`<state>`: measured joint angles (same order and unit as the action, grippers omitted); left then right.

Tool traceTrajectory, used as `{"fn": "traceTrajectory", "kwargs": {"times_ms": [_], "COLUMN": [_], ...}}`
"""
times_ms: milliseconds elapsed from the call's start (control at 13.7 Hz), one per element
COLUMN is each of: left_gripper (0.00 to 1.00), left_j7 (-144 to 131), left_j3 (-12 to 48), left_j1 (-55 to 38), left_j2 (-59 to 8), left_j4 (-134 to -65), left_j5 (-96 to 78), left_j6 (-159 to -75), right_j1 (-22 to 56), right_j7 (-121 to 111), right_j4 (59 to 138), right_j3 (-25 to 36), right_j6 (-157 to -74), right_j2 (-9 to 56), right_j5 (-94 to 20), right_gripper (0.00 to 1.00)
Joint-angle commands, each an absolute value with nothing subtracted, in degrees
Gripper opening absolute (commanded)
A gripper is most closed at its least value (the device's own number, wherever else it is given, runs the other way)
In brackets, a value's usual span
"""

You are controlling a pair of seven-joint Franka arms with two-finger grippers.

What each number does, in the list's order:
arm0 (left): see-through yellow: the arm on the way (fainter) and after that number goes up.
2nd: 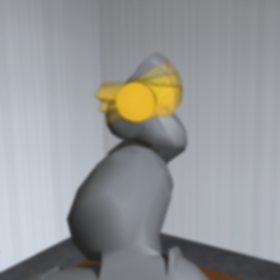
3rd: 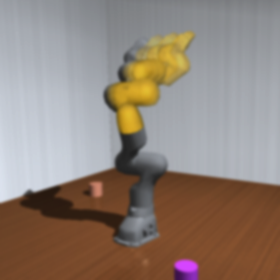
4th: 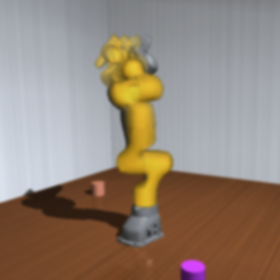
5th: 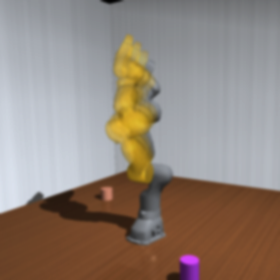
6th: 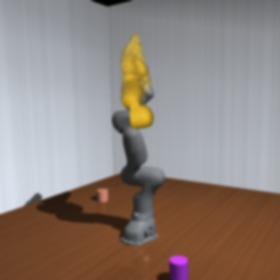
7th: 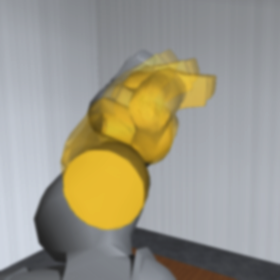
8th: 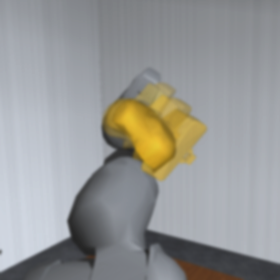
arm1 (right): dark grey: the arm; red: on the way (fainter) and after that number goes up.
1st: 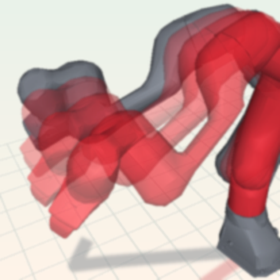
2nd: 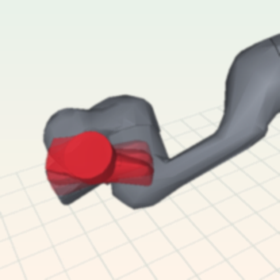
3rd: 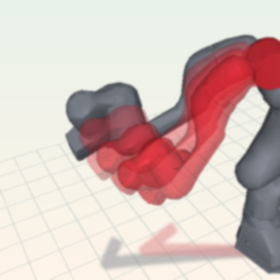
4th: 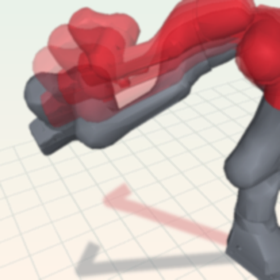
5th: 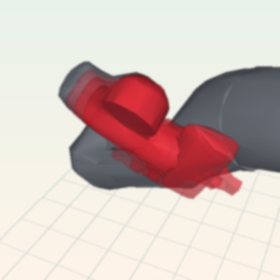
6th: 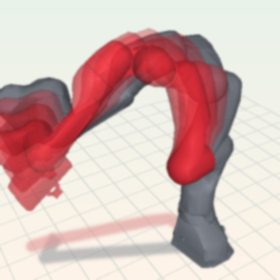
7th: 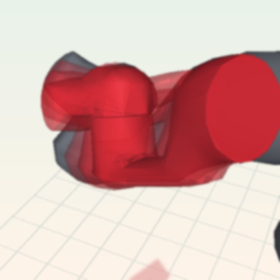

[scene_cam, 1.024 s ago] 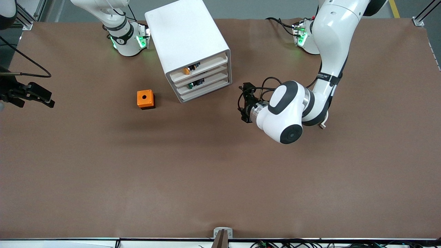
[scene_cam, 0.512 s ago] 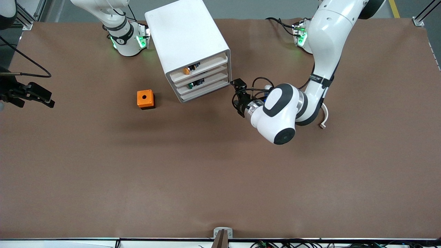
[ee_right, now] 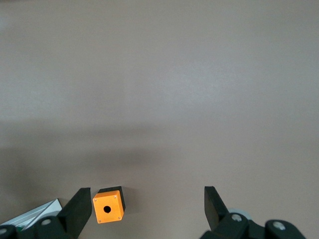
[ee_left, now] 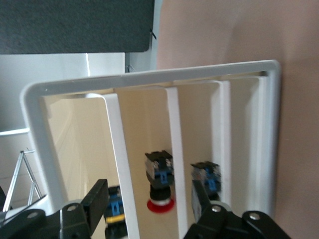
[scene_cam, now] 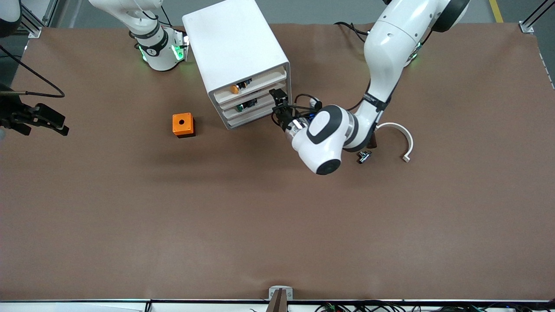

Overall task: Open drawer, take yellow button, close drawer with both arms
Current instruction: 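Pull the drawer out with the left gripper while the right gripper approaches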

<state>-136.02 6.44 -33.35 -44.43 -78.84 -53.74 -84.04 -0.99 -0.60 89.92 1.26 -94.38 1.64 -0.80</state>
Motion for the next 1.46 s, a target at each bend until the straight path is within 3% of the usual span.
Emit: {"fn": "traceTrajectory", "kwargs": {"times_ms": [0,293,366,512,585,878,1390], "left_gripper": [0.66,0.51,0.43,0.14,0.10,0.01,0.02], "left_j7": [-137.20,-137.29,-137.29,-137.20,-137.20,-137.29,-135.26], "left_j3": [6.15,6.24,6.24,6.24,6.15,6.15,4.93], "left_j1": [-35.94,-36.04,-36.12,-36.04,-36.12,-35.87,-28.13], "left_j2": [-45.70,-45.62,-45.62,-45.70,-45.79,-45.62,-49.65], "left_j4": [-78.05,-78.05,-78.13,-78.05,-78.05,-77.96,-72.26], "left_j5": [-56.33,-58.44,-58.53,-58.62,-58.62,-58.45,-58.10], "left_j6": [-83.23,-81.74,-81.83,-81.83,-81.83,-81.74,-85.41], "right_j1": [-2.11,-2.02,-2.02,-2.02,-2.11,-1.50,1.84], "right_j7": [-1.06,-1.14,-1.14,-1.06,-1.05,-1.14,0.26], "right_j4": [91.23,91.14,91.14,91.23,91.23,90.79,91.05], "right_j3": [0.35,0.35,0.35,0.35,0.35,0.18,0.18], "right_j6": [-94.92,-94.83,-94.83,-94.75,-94.75,-94.92,-92.90], "right_j2": [0.44,0.44,0.44,0.44,0.44,0.53,1.58], "right_j5": [-0.35,-0.35,-0.35,-0.44,-0.44,0.00,-0.35], "right_gripper": [1.00,1.00,1.00,1.00,1.00,1.00,1.00]}}
